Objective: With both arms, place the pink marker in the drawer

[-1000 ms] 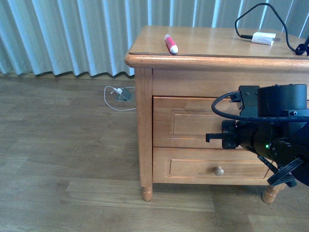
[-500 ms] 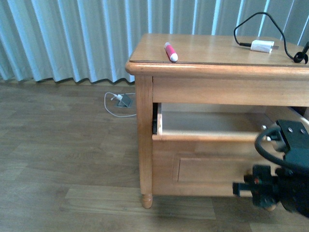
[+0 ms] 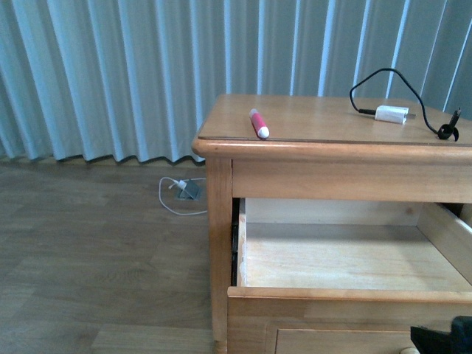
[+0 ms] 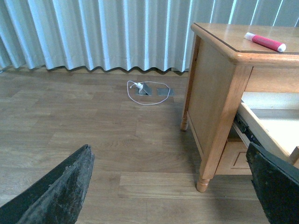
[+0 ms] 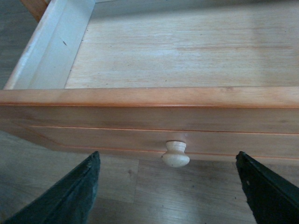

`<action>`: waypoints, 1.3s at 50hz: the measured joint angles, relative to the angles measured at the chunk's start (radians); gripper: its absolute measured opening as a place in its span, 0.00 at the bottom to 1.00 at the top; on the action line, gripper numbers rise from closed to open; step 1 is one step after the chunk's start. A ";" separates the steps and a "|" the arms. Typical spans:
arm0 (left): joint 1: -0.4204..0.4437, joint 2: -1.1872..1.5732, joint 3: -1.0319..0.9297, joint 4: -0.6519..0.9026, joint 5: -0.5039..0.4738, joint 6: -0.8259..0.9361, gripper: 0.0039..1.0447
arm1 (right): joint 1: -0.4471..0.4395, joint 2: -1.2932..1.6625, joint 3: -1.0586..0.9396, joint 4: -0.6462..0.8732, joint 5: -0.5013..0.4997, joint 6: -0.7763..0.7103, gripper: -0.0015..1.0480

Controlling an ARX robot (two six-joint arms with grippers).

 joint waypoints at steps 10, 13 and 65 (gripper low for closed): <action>0.000 0.000 0.000 0.000 0.000 0.000 0.95 | -0.058 -0.424 -0.001 -0.373 -0.057 -0.005 0.92; 0.000 0.000 0.000 0.000 0.000 0.000 0.95 | -0.089 -0.565 0.005 -0.496 -0.084 -0.011 0.92; -0.301 0.644 0.327 0.280 -0.378 0.081 0.95 | -0.193 -0.886 0.040 -0.733 -0.144 -0.035 0.92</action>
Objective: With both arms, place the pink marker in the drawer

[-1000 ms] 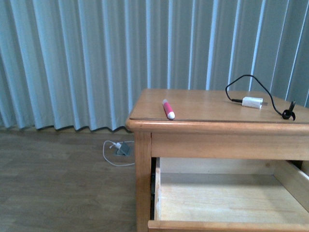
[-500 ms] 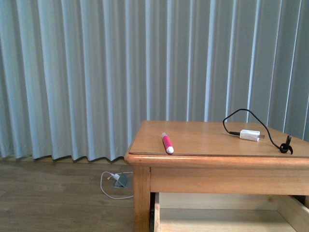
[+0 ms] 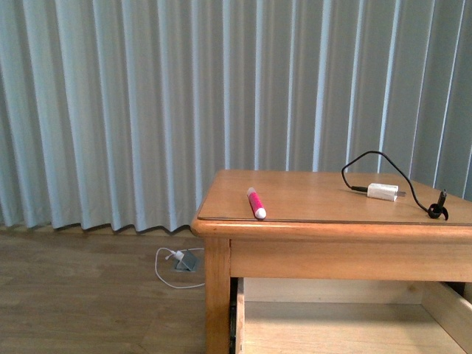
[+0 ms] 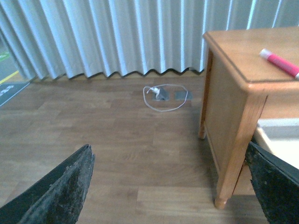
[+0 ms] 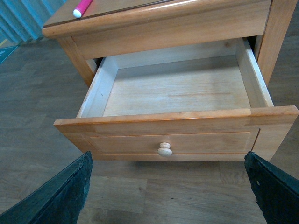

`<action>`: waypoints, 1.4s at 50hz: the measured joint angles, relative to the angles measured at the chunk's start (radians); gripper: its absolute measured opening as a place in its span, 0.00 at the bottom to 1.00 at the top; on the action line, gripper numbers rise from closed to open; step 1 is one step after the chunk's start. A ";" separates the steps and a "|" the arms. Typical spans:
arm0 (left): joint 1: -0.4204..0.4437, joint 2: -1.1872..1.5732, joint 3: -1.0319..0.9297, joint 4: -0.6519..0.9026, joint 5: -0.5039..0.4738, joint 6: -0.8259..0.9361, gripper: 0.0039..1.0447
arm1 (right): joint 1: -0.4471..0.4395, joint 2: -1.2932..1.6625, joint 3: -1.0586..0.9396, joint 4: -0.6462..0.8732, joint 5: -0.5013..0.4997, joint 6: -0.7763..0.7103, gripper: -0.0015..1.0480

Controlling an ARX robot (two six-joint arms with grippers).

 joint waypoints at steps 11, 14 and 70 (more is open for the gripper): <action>-0.062 0.478 0.333 0.134 0.105 0.056 0.95 | 0.000 0.000 0.000 0.000 0.000 0.000 0.92; -0.077 0.572 0.408 0.145 0.118 0.058 0.95 | 0.000 0.000 0.000 0.000 0.000 0.000 0.92; -0.184 1.518 1.407 -0.227 0.083 -0.002 0.76 | 0.000 0.000 0.000 0.000 0.000 0.000 0.92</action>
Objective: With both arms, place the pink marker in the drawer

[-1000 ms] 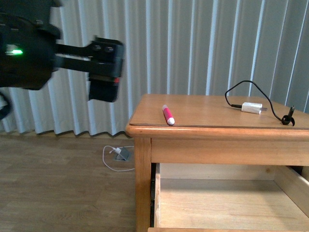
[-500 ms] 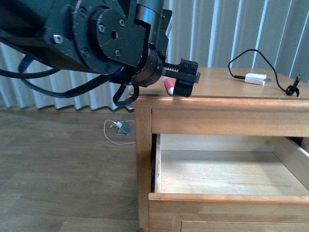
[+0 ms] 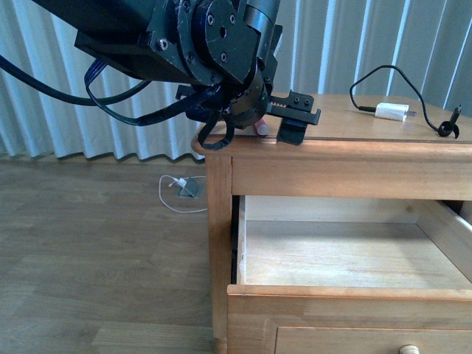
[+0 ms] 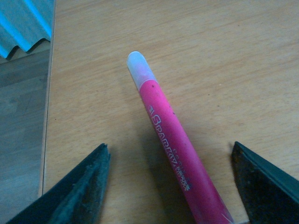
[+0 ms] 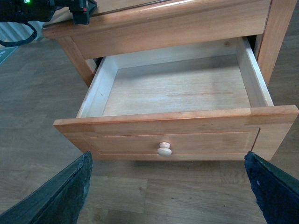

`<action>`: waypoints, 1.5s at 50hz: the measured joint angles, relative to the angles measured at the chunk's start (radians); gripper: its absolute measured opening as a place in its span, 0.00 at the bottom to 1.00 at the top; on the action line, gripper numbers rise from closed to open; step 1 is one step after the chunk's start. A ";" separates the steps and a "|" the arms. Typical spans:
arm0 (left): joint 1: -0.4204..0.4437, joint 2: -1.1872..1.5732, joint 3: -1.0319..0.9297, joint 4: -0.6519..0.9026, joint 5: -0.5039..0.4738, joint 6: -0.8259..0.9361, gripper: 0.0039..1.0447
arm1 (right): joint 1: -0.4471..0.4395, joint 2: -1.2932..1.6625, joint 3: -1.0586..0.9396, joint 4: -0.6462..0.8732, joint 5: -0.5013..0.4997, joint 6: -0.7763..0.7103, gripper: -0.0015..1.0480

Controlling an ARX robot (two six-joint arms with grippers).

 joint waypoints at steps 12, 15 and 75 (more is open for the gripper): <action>-0.002 -0.011 -0.022 -0.003 -0.007 0.000 0.37 | 0.000 0.000 0.000 0.000 0.000 0.000 0.92; -0.002 -0.025 -0.047 0.011 0.019 -0.001 0.28 | 0.000 0.000 0.000 0.000 0.000 0.000 0.92; 0.035 -0.155 -0.517 0.213 0.659 0.220 0.14 | 0.000 0.000 0.000 0.000 0.000 0.000 0.92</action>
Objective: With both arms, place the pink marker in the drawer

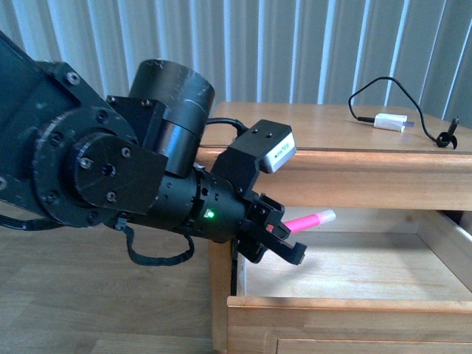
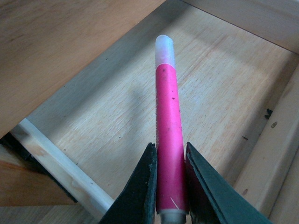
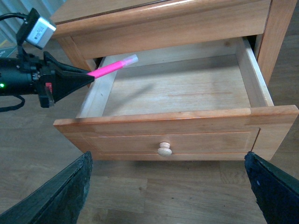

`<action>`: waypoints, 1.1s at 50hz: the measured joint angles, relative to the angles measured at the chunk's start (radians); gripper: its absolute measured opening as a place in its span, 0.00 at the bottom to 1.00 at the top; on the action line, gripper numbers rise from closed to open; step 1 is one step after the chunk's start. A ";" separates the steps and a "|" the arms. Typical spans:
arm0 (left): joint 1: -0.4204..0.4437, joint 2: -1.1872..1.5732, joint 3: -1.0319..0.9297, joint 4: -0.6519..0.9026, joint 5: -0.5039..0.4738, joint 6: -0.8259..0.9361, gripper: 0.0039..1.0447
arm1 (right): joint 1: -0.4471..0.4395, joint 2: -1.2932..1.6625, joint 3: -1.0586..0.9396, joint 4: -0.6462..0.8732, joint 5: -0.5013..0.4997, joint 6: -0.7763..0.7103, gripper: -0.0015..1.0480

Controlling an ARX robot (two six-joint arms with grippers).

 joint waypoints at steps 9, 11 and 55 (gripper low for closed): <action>-0.017 0.027 0.026 0.048 -0.061 -0.010 0.34 | 0.000 0.000 0.000 0.000 0.000 0.000 0.92; -0.017 0.027 0.026 0.066 -0.104 -0.013 0.42 | 0.000 0.000 0.000 0.000 0.000 0.000 0.92; 0.223 -1.212 -0.787 0.025 -0.579 -0.329 0.95 | 0.000 0.000 0.000 0.000 0.002 0.000 0.92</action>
